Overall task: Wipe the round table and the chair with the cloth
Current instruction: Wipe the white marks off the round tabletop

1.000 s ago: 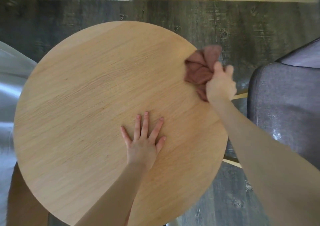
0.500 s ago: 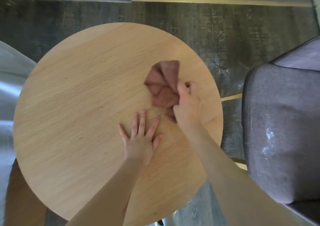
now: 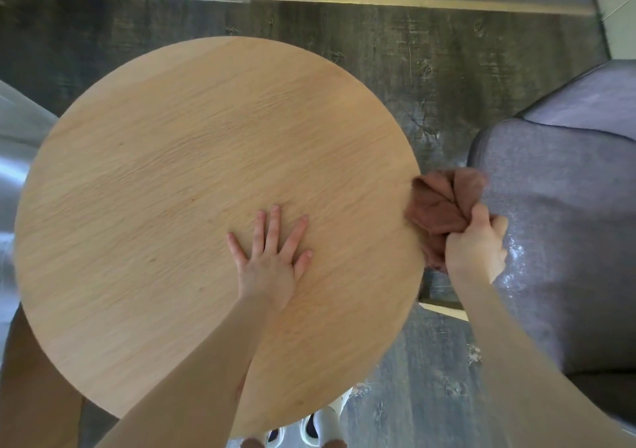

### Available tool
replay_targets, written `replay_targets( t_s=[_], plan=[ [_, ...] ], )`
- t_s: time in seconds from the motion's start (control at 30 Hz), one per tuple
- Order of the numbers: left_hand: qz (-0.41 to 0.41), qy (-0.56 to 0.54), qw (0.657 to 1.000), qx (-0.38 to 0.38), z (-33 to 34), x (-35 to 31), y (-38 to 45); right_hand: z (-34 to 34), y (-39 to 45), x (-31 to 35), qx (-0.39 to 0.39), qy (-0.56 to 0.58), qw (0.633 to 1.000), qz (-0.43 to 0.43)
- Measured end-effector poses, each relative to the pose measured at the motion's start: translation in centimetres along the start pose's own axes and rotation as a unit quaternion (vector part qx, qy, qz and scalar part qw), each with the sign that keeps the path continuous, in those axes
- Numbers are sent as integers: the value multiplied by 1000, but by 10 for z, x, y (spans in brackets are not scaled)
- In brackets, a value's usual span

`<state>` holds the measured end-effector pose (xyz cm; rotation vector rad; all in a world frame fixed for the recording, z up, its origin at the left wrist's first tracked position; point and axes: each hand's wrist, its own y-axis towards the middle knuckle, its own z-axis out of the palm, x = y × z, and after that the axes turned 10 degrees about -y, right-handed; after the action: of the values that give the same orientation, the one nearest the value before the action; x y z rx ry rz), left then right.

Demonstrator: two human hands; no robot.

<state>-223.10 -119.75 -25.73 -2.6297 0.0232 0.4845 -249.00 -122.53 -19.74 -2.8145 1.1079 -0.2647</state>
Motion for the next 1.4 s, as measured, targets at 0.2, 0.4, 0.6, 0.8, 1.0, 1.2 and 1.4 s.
replay_targets(
  t_s=[0.2, 0.4, 0.6, 0.8, 1.0, 1.2, 1.4],
  plan=[
    [-2, 1, 1000, -2, 0, -1, 0, 5, -74, 13, 20, 90, 989, -117],
    [-7, 7, 1000, 1, -2, -2, -1, 35, -126, -6, 163, -14, 976, -147],
    [-12, -12, 1000, 22, -9, -7, -1, 20, -81, -47, 98, 24, 995, 3],
    [-14, -35, 998, 49, -22, -16, -4, -3, -68, -51, 17, 124, 990, 57],
    [-40, -269, 962, 18, -34, -60, -14, -17, -98, -5, 17, 201, 978, -42],
    [-175, -721, 654, 147, -55, -121, -53, -31, -123, 12, 48, 157, 985, -56],
    [-113, -698, 688, 163, -81, -142, -78, -56, -139, 1, 33, 52, 993, -104]
  ],
)
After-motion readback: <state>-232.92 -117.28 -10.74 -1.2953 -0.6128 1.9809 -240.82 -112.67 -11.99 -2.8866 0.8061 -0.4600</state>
